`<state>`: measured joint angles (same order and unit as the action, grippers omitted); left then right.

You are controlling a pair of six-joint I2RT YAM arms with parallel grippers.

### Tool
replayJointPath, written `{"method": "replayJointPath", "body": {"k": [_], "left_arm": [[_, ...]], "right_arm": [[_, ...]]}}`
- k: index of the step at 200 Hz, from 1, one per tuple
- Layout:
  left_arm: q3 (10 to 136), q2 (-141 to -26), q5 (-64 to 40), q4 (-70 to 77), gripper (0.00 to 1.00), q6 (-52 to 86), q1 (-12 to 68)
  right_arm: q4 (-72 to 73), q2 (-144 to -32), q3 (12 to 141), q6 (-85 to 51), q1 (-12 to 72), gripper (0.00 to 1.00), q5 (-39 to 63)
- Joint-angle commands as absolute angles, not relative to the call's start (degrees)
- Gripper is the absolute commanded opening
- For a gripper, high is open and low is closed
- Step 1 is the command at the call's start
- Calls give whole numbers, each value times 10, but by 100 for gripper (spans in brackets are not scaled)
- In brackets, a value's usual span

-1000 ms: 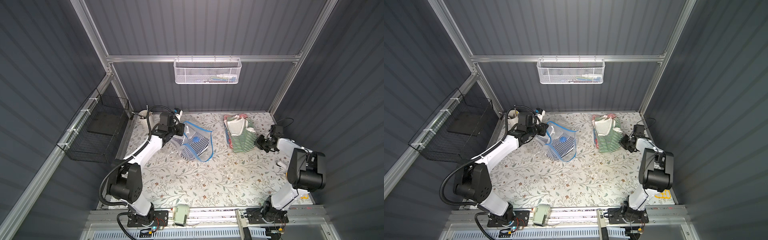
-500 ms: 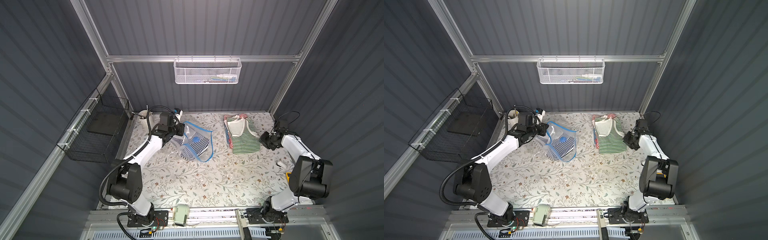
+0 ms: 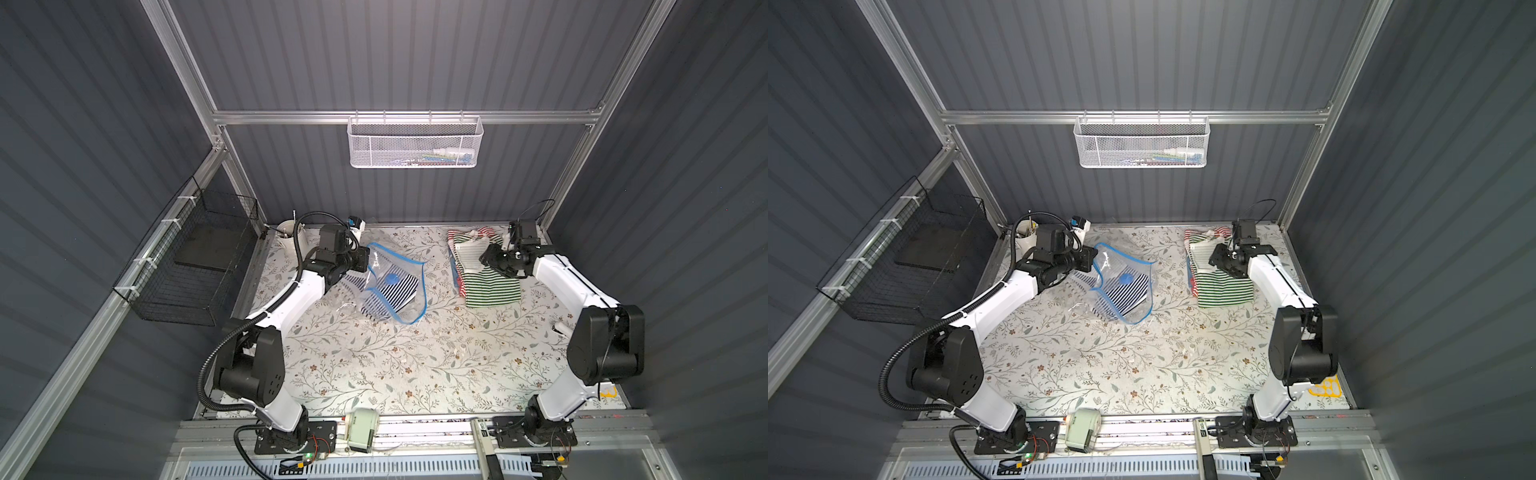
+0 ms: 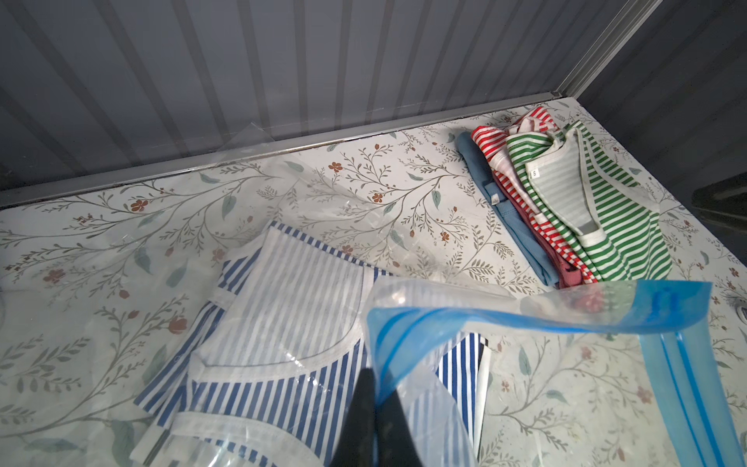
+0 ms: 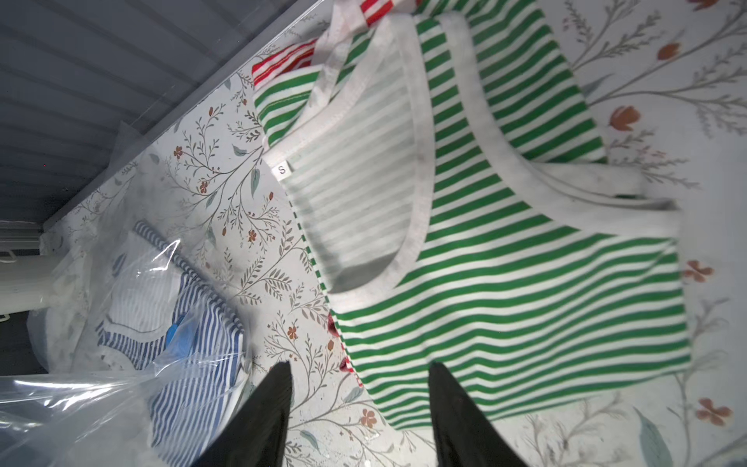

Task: Take the tank top out of the vacuum bag
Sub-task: Adjust the tank top at the center of the board.

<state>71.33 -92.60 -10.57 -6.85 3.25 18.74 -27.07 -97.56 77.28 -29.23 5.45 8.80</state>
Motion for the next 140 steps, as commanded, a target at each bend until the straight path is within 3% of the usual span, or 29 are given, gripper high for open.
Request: {"method": "replayJointPath", "body": {"k": [1,35,83,140], "left_arm": [[730,-915,-113,-78,0,34,185],[730,-915,-115,-77,0,36,185],[729,-917,-113,-77,0,34,185],[731,-928,-106,-81,0,29,185]], "right_arm": [[-280,-992,798,-278,79,58,60],[-277,-1014,819,-281,86,58,35],[-275,-1113,951,-168,85,63,-93],[-295,-1240,1117,-135,84,63,-37]]}}
